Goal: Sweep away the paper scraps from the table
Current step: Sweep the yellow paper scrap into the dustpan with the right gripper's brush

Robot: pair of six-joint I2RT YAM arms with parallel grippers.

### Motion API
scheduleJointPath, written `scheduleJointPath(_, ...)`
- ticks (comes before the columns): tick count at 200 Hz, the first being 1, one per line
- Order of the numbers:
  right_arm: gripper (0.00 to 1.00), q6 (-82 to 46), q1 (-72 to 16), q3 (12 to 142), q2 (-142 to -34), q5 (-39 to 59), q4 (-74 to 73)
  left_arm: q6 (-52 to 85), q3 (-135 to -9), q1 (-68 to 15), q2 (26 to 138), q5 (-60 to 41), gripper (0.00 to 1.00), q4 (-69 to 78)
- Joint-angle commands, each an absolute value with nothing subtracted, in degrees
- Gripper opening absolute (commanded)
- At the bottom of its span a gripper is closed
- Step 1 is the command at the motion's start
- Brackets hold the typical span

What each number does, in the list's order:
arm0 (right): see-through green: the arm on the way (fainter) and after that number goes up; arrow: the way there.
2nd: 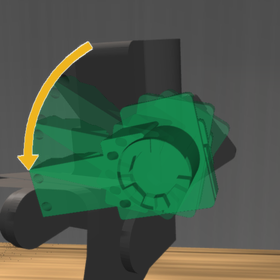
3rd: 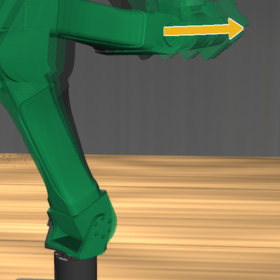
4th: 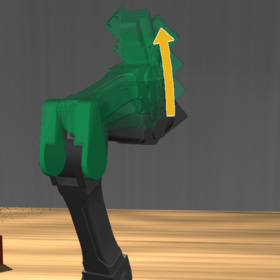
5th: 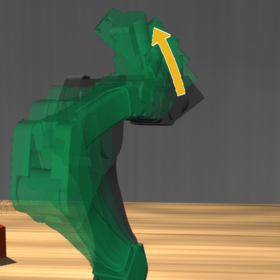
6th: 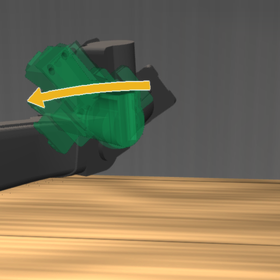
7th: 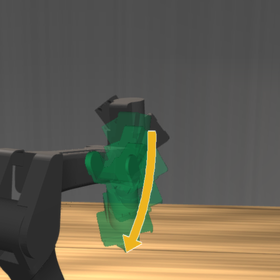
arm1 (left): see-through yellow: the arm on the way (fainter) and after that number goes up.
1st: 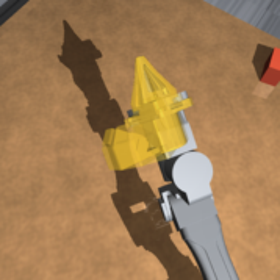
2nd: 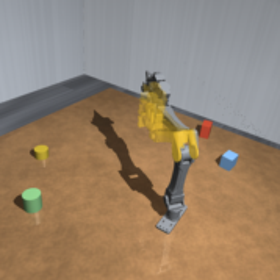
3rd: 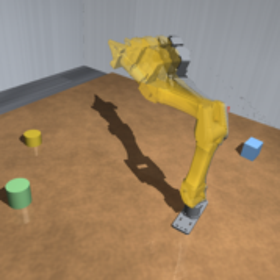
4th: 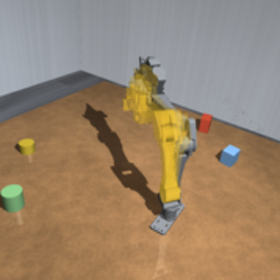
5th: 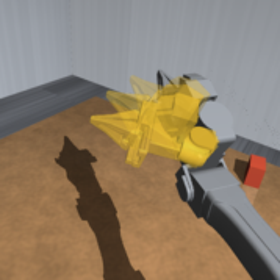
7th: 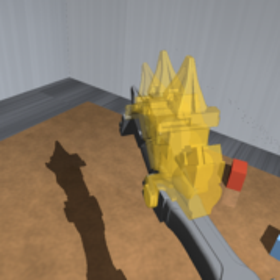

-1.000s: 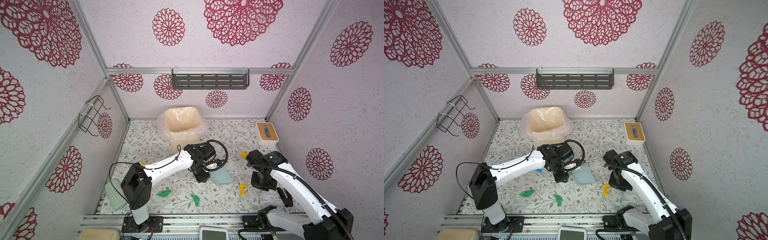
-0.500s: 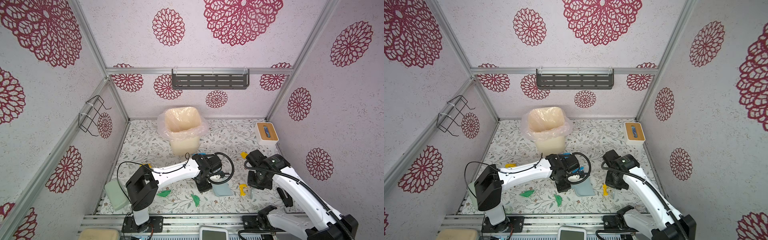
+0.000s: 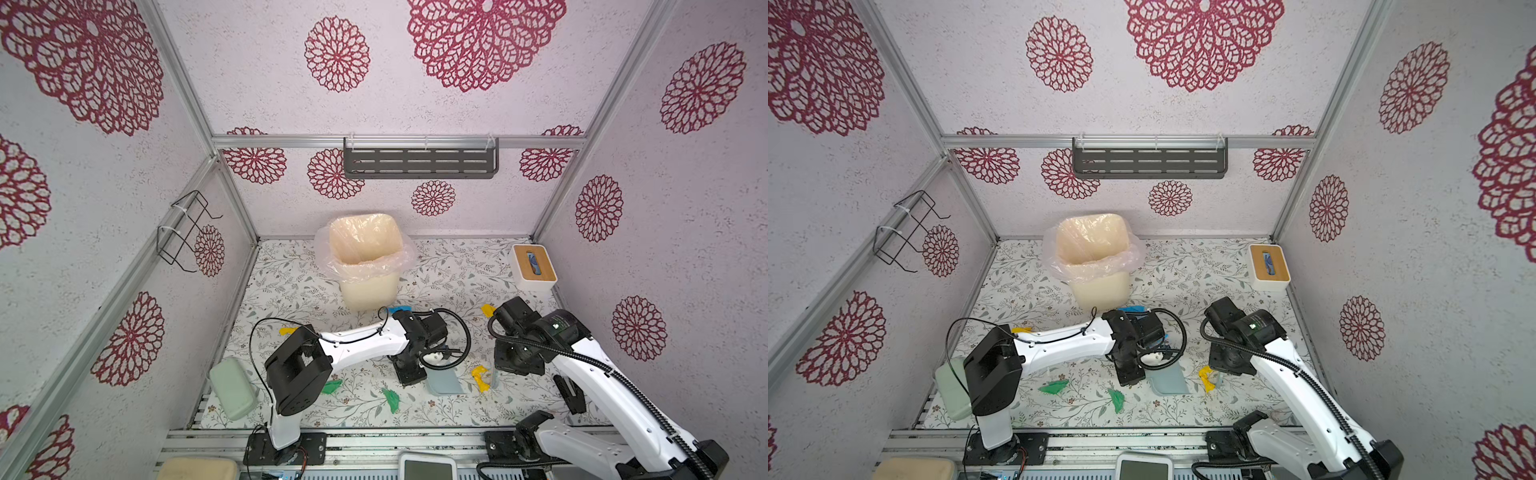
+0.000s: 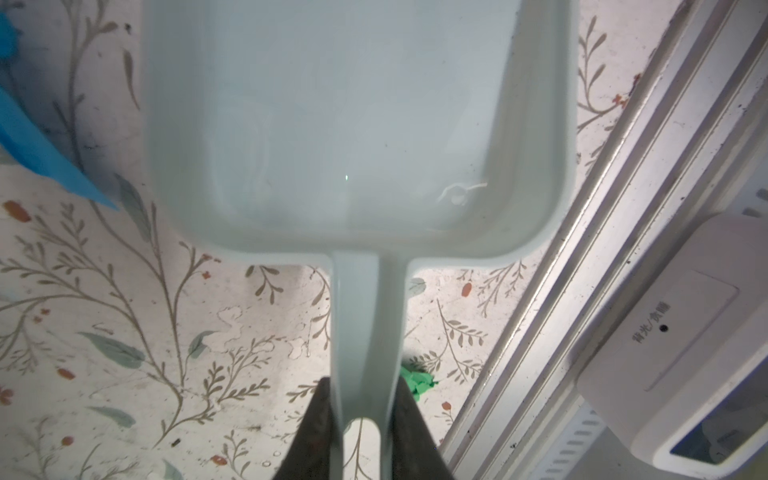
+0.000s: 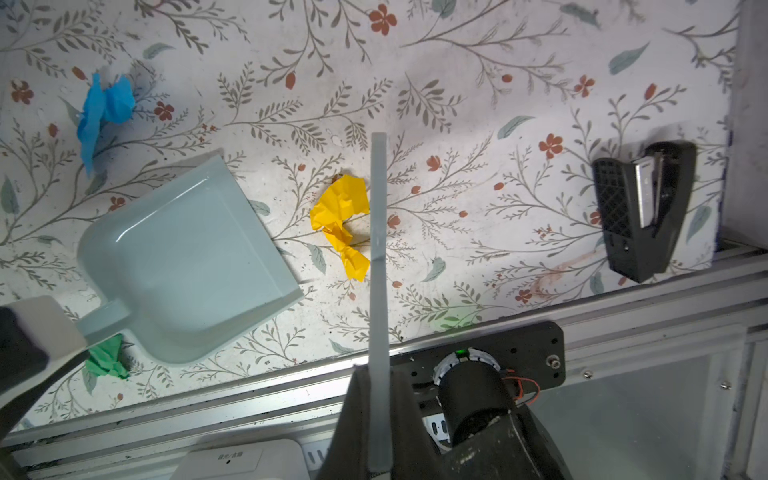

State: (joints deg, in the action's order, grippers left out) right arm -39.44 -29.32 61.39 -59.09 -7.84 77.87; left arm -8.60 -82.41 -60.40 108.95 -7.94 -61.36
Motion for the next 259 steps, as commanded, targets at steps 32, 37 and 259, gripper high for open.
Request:
scheduleJointPath(32, 0.0, -35.83, -28.71, 61.55, -59.57, -13.27, 81.79, -12.42, -87.17, -60.6, 111.05, -8.49, 0.0, -63.26)
scheduleJointPath(37, 0.0, -35.5, -28.59, 61.48, -59.8, -13.19, 81.59, -12.62, -87.51, -60.62, 111.35, -8.58, 0.0, -63.47)
scheduleJointPath(259, 0.0, -36.3, -31.52, 57.34, -59.04, 8.95, 62.31, -14.02, -89.8, -60.38, 116.95, -9.98, 0.0, -62.84)
